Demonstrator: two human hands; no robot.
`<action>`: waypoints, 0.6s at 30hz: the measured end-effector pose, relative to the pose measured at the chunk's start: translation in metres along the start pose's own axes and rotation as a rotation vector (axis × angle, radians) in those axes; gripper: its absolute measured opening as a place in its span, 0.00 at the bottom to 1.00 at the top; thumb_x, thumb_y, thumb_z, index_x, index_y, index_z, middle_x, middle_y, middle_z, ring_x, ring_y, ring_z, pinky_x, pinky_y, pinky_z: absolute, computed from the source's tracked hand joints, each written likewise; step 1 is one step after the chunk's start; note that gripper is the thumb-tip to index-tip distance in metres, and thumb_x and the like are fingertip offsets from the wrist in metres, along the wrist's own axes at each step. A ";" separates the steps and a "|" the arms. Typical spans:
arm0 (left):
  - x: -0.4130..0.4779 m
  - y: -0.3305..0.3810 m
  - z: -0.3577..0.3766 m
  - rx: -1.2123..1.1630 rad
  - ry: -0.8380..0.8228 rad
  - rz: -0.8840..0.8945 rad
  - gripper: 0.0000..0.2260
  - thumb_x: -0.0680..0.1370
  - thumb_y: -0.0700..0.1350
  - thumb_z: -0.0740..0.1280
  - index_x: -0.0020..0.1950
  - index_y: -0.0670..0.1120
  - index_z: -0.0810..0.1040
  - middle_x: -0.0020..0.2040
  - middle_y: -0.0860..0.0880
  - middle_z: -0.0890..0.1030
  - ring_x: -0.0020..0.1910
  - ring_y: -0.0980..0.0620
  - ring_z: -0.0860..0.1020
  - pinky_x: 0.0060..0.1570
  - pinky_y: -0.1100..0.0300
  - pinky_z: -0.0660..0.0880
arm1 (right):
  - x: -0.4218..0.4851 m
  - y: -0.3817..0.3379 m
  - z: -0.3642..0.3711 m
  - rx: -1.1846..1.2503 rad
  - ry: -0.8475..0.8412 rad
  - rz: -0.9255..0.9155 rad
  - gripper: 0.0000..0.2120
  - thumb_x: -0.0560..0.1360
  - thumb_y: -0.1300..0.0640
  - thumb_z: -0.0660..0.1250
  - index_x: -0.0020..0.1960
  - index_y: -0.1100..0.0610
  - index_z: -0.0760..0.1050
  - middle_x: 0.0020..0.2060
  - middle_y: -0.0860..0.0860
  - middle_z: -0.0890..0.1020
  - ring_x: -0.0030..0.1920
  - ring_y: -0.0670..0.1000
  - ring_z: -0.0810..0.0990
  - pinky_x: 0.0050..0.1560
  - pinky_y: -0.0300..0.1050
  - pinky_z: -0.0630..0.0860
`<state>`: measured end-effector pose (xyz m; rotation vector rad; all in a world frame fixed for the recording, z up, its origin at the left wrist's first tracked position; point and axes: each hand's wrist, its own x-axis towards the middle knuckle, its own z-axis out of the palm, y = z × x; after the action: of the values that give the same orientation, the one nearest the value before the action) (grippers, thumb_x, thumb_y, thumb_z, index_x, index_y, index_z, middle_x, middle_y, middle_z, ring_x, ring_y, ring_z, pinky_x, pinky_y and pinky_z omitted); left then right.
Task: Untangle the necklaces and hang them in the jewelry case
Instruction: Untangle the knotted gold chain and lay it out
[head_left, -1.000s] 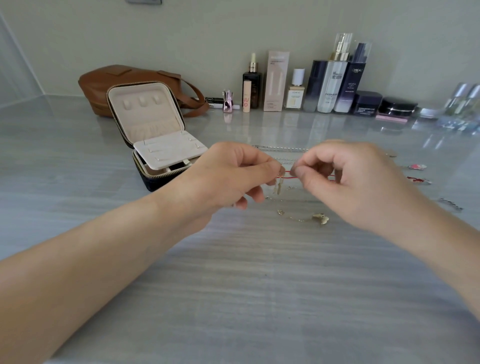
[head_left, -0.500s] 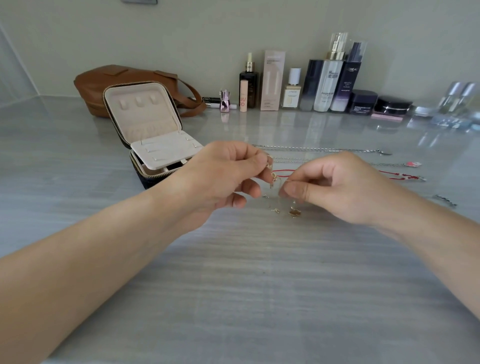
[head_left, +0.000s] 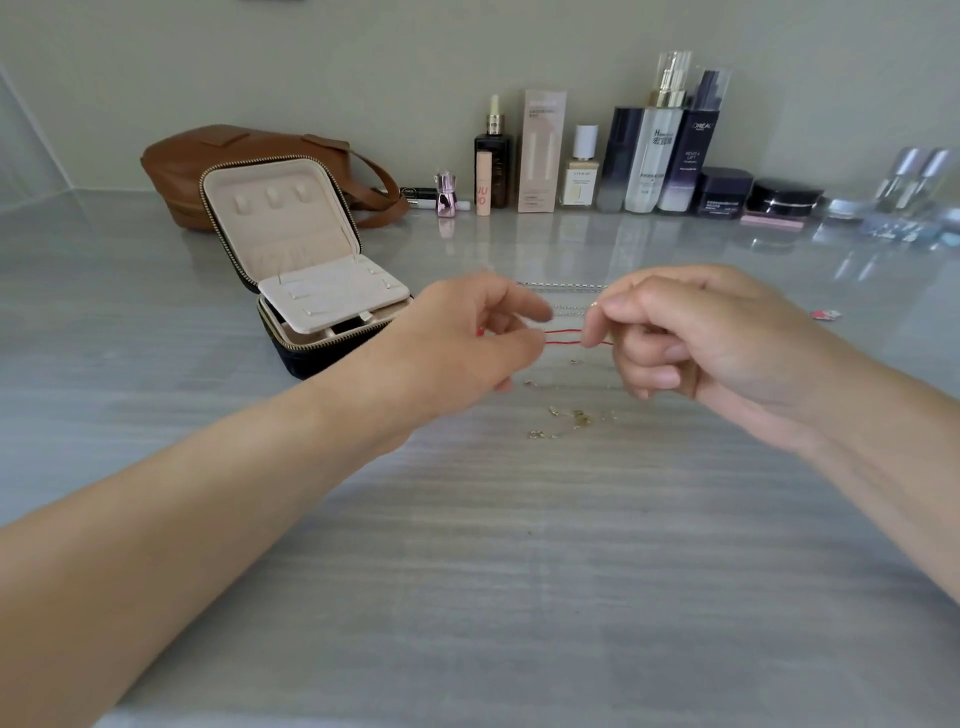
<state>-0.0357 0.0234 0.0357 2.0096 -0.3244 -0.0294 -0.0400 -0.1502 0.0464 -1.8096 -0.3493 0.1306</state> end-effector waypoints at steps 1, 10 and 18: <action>-0.001 0.001 0.000 -0.022 -0.023 0.034 0.06 0.76 0.42 0.66 0.47 0.54 0.78 0.41 0.54 0.80 0.33 0.62 0.76 0.31 0.67 0.71 | -0.001 0.000 0.001 -0.001 -0.022 -0.008 0.17 0.75 0.62 0.58 0.31 0.55 0.79 0.19 0.47 0.60 0.22 0.48 0.61 0.27 0.40 0.64; 0.001 0.001 -0.001 -0.355 -0.130 0.004 0.06 0.72 0.44 0.67 0.35 0.48 0.79 0.28 0.53 0.75 0.31 0.56 0.74 0.39 0.62 0.71 | -0.005 -0.006 -0.007 0.035 -0.135 -0.015 0.11 0.68 0.52 0.67 0.29 0.55 0.76 0.19 0.48 0.64 0.17 0.44 0.59 0.21 0.34 0.56; 0.000 0.010 -0.009 -0.659 -0.176 -0.096 0.13 0.78 0.46 0.58 0.34 0.47 0.68 0.25 0.53 0.67 0.24 0.55 0.67 0.33 0.62 0.71 | -0.004 -0.004 -0.012 0.071 -0.127 0.011 0.09 0.66 0.55 0.66 0.28 0.54 0.75 0.22 0.49 0.74 0.16 0.44 0.66 0.18 0.27 0.53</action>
<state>-0.0370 0.0267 0.0487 1.3676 -0.2824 -0.3334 -0.0408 -0.1617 0.0533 -1.7378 -0.4198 0.2636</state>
